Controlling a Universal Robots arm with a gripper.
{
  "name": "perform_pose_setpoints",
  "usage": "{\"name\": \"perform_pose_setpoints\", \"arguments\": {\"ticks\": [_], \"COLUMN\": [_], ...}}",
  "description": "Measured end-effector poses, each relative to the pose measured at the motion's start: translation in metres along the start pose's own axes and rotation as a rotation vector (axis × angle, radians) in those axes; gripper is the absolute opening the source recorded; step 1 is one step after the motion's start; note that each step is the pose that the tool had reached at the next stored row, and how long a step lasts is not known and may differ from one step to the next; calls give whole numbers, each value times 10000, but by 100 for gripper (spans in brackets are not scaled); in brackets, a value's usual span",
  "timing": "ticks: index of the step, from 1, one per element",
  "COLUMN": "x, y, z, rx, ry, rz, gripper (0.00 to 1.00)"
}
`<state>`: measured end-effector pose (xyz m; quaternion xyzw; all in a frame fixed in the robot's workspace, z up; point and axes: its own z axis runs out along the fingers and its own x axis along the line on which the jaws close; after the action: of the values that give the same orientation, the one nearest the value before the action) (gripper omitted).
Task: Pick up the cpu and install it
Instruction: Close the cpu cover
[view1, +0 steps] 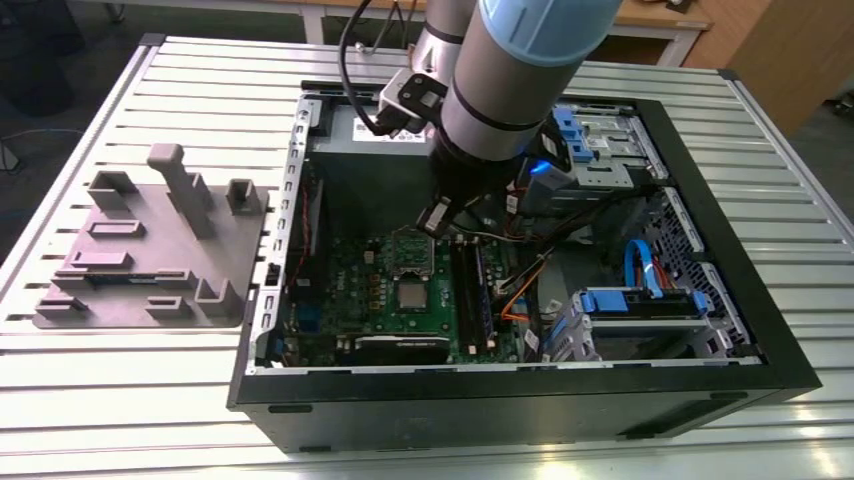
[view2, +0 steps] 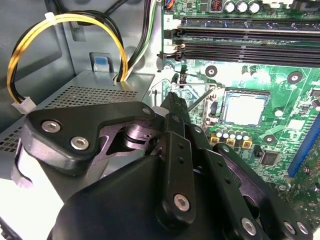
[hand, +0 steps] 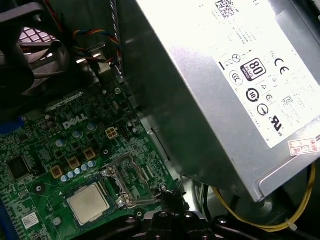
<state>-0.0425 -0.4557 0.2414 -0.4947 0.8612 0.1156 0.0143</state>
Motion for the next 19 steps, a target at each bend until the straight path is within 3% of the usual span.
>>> {"name": "perform_pose_setpoints", "arguments": {"ticks": [19], "x": [60], "y": [-34], "z": [-15], "rx": [5], "ry": [8], "rz": [0], "gripper": [10]}}
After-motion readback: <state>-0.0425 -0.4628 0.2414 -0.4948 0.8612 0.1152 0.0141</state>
